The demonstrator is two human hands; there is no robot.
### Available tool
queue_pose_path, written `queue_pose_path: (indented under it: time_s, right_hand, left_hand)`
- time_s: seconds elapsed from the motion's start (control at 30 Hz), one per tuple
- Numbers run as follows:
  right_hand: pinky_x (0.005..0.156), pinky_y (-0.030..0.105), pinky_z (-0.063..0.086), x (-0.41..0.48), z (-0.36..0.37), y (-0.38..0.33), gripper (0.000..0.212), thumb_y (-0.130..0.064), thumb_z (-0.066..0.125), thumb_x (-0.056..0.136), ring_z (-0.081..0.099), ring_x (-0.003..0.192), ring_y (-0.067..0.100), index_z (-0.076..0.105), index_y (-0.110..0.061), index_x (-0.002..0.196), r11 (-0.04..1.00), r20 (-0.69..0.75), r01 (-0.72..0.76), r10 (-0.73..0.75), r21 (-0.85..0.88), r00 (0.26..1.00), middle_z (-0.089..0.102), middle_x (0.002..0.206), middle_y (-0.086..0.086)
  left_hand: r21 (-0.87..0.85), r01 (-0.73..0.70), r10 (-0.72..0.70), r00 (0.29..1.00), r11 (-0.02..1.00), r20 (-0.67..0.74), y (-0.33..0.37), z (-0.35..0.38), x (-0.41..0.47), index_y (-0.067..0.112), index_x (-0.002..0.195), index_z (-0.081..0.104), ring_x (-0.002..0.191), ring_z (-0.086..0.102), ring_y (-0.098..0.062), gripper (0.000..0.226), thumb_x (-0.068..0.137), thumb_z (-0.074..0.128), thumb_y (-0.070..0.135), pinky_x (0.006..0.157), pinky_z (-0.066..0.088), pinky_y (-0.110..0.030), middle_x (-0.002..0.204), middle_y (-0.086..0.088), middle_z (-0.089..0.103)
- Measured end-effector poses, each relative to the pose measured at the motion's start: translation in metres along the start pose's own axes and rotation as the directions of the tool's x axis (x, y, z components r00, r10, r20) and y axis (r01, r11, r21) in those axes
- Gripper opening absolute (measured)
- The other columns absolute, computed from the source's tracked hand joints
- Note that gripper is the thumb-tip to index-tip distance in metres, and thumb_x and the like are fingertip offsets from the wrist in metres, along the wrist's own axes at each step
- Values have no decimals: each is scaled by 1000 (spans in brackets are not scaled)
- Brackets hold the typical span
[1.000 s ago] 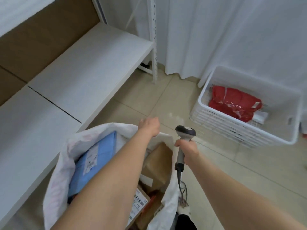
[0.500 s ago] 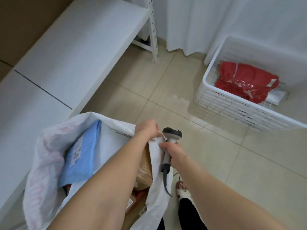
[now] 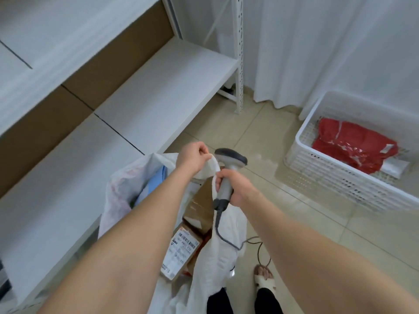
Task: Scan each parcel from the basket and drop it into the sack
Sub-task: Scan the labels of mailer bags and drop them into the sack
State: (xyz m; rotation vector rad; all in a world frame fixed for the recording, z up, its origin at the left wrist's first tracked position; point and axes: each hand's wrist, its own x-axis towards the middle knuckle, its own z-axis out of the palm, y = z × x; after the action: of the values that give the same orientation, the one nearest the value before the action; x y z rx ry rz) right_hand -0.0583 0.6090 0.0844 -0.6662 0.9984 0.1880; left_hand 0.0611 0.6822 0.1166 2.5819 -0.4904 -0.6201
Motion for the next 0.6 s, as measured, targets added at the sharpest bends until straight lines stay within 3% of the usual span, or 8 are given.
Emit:
queue_pose_path:
  time_s: [0.07,0.17,0.27,0.33,0.47,0.6]
  right_hand:
    - [54,27,47,-12,8,-3,13,2,60,87,50,51,16,53,-7,83,999,2,13,-13,36,1000,53,60,7]
    - [63,30,50,-15,12,12,15,-1,66,83,54,55,17,54,-7,89,1000,-56,-8,7,-26,998,56,64,8]
    - [82,42,54,-15,7,34,23,-10,70,76,58,69,25,52,-7,91,979,-154,-12,-20,-205,988,58,72,9]
    - [94,49,51,-20,1,47,29,-9,69,80,59,87,31,48,-10,99,964,-219,14,-74,-264,973,57,85,10]
    - [98,57,47,-42,-19,68,45,-6,66,85,57,108,39,43,-17,122,962,-267,53,-126,-267,956,55,109,13]
    - [98,56,48,-67,-47,88,53,-4,63,89,54,107,38,40,-16,135,956,-324,33,-131,-291,937,51,113,14]
  left_hand:
    - [-133,65,-74,995,989,-65,-12,-7,-22,19,88,57,84,57,-20,7,89,63,14,71,42,-25,87,1,60]
    - [-150,216,-222,975,965,-26,-50,-4,-59,15,124,49,97,52,-17,36,91,62,15,74,44,-22,113,-1,51]
    - [-82,373,-376,926,924,-27,-88,5,-90,18,129,47,112,54,-26,43,89,61,17,91,46,-35,130,-8,49]
    - [-27,428,-428,904,903,22,-101,15,-108,20,131,47,116,52,-28,44,89,59,17,94,44,-35,133,-10,45]
    - [40,363,-365,929,931,53,-108,36,-141,20,132,47,120,48,-28,41,92,55,17,97,43,-37,134,-10,40]
    - [3,398,-396,915,917,-77,-116,51,-182,17,135,43,126,39,-29,43,92,49,12,95,41,-39,136,-11,39]
